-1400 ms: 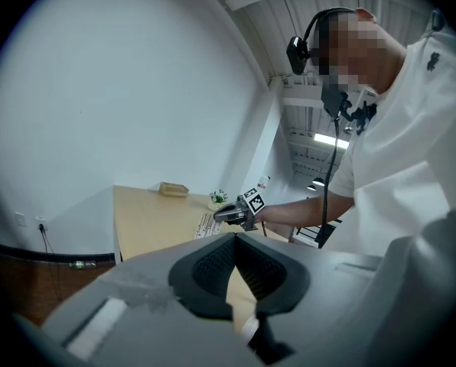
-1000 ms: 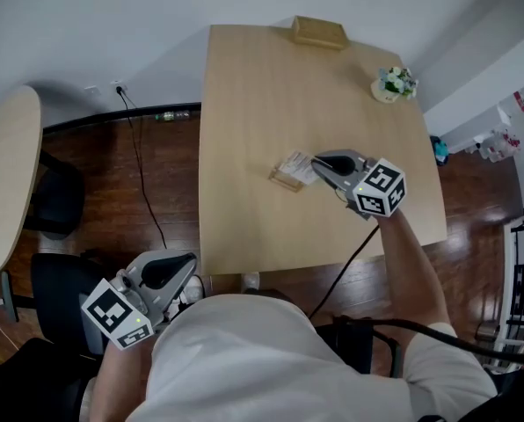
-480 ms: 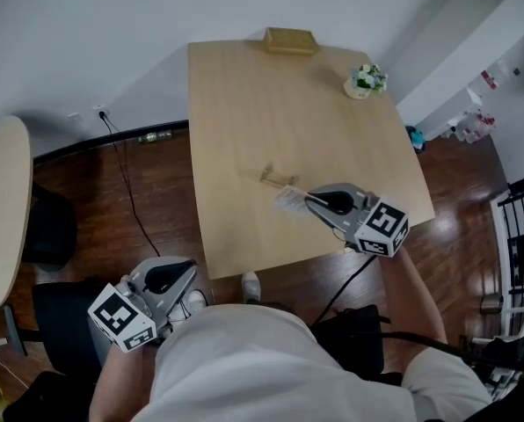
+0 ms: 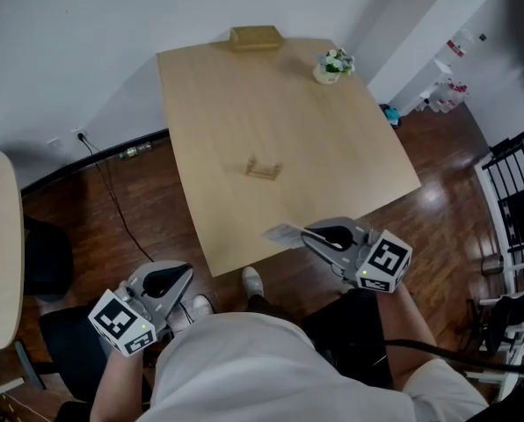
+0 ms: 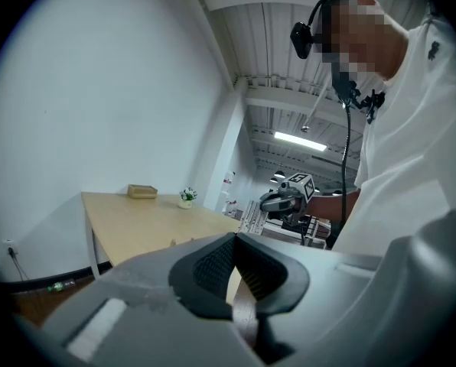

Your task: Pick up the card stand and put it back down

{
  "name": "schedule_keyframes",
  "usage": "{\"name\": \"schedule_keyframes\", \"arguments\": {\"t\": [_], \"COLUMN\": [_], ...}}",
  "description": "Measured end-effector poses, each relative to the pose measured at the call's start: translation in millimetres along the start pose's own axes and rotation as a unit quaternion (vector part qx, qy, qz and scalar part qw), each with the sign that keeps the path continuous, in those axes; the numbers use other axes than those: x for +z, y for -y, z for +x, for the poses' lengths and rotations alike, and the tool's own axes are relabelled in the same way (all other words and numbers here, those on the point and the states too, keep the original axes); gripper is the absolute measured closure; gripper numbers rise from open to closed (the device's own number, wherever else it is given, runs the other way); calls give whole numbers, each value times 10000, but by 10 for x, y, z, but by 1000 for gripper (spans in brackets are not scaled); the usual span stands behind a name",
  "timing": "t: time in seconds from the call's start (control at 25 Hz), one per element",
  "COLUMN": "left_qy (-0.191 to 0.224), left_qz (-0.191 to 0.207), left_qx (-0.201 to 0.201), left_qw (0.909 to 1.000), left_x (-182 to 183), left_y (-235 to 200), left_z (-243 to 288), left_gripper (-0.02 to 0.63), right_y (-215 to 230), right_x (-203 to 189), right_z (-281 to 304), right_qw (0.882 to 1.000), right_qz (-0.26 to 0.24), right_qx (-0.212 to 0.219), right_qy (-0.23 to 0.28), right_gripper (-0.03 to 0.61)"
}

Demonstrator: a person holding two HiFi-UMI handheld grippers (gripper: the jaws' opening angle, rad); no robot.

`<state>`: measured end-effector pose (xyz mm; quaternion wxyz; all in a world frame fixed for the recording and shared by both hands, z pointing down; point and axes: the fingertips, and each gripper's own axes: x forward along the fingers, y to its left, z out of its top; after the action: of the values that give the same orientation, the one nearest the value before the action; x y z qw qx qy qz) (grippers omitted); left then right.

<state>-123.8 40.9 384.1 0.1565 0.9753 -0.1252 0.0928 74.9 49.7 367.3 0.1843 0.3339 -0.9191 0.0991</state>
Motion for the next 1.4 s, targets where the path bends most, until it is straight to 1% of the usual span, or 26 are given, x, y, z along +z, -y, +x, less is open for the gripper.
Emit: {"name": "schedule_keyframes", "arguments": {"t": [0.16, 0.4, 0.52, 0.68, 0.8, 1.08, 1.4], "left_qy": [-86, -86, -41, -65, -70, 94, 123], "left_qz": [79, 79, 62, 62, 49, -70, -306], "left_qx": [-181, -448, -453, -371, -237, 271, 914], "left_qw": [9998, 9989, 9989, 9993, 9997, 9996, 9953], "left_x": [-45, -35, -33, -38, -21, 22, 50], "left_y": [32, 77, 103, 130, 119, 28, -96], "left_z": [-49, 0, 14, 53, 86, 109, 260], "left_gripper": [611, 611, 611, 611, 611, 611, 610], "right_y": [-187, -247, -212, -52, 158, 716, 1538], "right_x": [-42, -77, -80, -37, 16, 130, 141], "right_z": [-89, -175, -207, -238, -217, -31, 330], "right_qw": [9997, 9990, 9990, 9993, 9996, 9994, 9979], "right_qz": [117, 166, 124, 10, -90, -334, -492], "right_qx": [-210, -406, -419, -375, -284, 21, 405], "right_qy": [30, 26, 11, 12, -1, -28, -139], "right_gripper": [558, 558, 558, 558, 558, 558, 558]}}
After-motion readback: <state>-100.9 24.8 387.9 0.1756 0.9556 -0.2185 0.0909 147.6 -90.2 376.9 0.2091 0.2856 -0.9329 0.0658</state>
